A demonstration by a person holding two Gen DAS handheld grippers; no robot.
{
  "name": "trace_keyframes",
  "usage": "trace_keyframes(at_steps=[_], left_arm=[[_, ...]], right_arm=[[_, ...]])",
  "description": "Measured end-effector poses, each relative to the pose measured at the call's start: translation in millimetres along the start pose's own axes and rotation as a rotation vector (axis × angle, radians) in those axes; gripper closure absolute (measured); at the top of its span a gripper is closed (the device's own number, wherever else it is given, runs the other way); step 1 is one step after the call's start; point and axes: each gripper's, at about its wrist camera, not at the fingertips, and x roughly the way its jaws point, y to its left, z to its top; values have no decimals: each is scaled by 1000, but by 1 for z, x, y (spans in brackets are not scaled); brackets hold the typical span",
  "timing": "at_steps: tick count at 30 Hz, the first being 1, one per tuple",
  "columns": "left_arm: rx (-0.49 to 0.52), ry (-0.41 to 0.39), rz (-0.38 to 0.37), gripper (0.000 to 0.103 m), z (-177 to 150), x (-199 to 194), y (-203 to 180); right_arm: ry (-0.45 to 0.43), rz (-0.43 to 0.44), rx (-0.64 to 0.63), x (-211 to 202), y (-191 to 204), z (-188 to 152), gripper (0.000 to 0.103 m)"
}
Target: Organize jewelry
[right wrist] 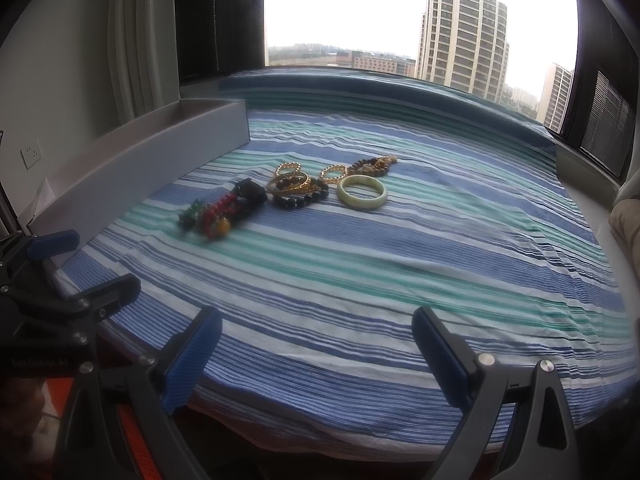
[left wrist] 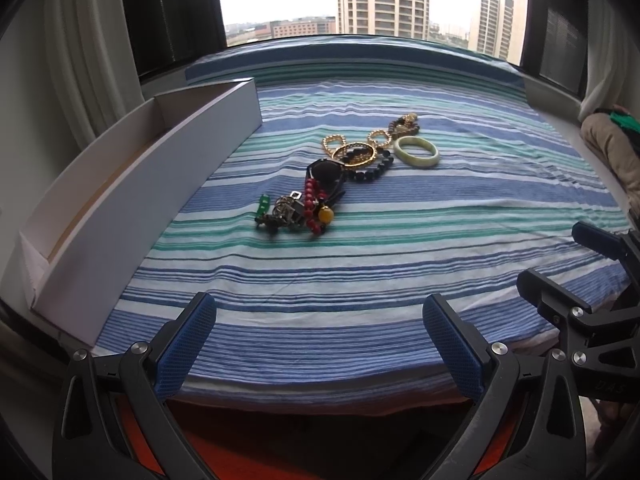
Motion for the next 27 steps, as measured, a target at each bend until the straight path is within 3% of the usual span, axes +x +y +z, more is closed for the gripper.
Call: trace_keyframes(at_steps=[10, 16, 20, 24, 27], left_arm=[[-19, -16, 33, 0, 6, 1, 14], [-130, 34, -64, 0, 20, 15, 58], [-95, 68, -116, 0, 43, 33, 67], [-22, 79, -174, 0, 66, 57, 53], [-27, 115, -186, 1, 82, 88, 47]], right_arm=[[1, 1, 4, -1, -2, 0, 5], [7, 6, 19, 1, -6, 1, 5], [8, 22, 16, 1, -4, 1, 5], [-2, 24, 21, -2, -6, 0, 5], [-6, 20, 42, -3, -12, -1, 5]])
